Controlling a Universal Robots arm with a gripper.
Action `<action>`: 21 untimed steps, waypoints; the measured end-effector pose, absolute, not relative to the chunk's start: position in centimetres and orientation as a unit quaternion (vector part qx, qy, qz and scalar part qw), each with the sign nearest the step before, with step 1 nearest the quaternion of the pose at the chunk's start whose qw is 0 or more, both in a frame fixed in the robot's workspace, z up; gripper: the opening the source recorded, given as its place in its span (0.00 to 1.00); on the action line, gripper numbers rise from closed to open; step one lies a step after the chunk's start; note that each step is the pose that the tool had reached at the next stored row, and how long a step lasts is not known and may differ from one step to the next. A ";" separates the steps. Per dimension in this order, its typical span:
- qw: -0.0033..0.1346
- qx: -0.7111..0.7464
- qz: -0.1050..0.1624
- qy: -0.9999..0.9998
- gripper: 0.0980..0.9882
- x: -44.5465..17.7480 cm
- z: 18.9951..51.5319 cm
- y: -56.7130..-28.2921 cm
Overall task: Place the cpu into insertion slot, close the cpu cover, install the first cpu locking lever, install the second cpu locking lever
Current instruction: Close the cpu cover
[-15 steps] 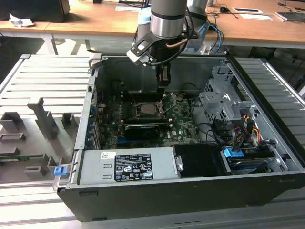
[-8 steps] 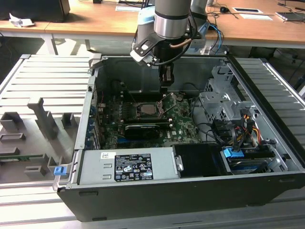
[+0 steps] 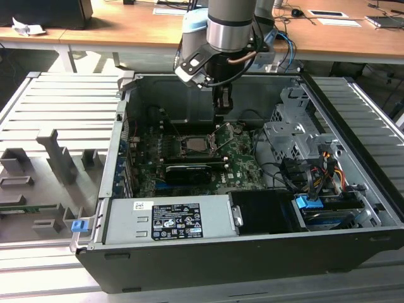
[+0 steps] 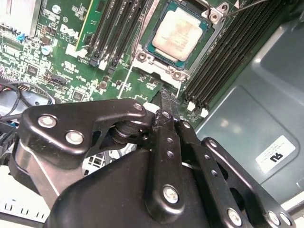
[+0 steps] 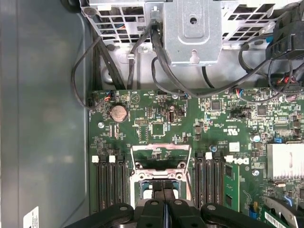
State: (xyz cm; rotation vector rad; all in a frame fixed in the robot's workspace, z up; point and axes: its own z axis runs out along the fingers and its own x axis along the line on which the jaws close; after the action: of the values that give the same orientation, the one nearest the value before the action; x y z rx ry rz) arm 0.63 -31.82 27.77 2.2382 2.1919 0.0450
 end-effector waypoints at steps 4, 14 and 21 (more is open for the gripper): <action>0.004 0.714 0.014 0.700 0.01 0.8 27.7 -31.8; 0.004 0.714 0.014 0.700 0.01 1.9 27.6 -31.8; 0.004 0.714 0.014 0.700 0.01 2.5 27.1 -31.8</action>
State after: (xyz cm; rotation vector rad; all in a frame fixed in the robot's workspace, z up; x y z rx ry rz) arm 2.46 -31.82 27.06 2.2382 2.1922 0.0447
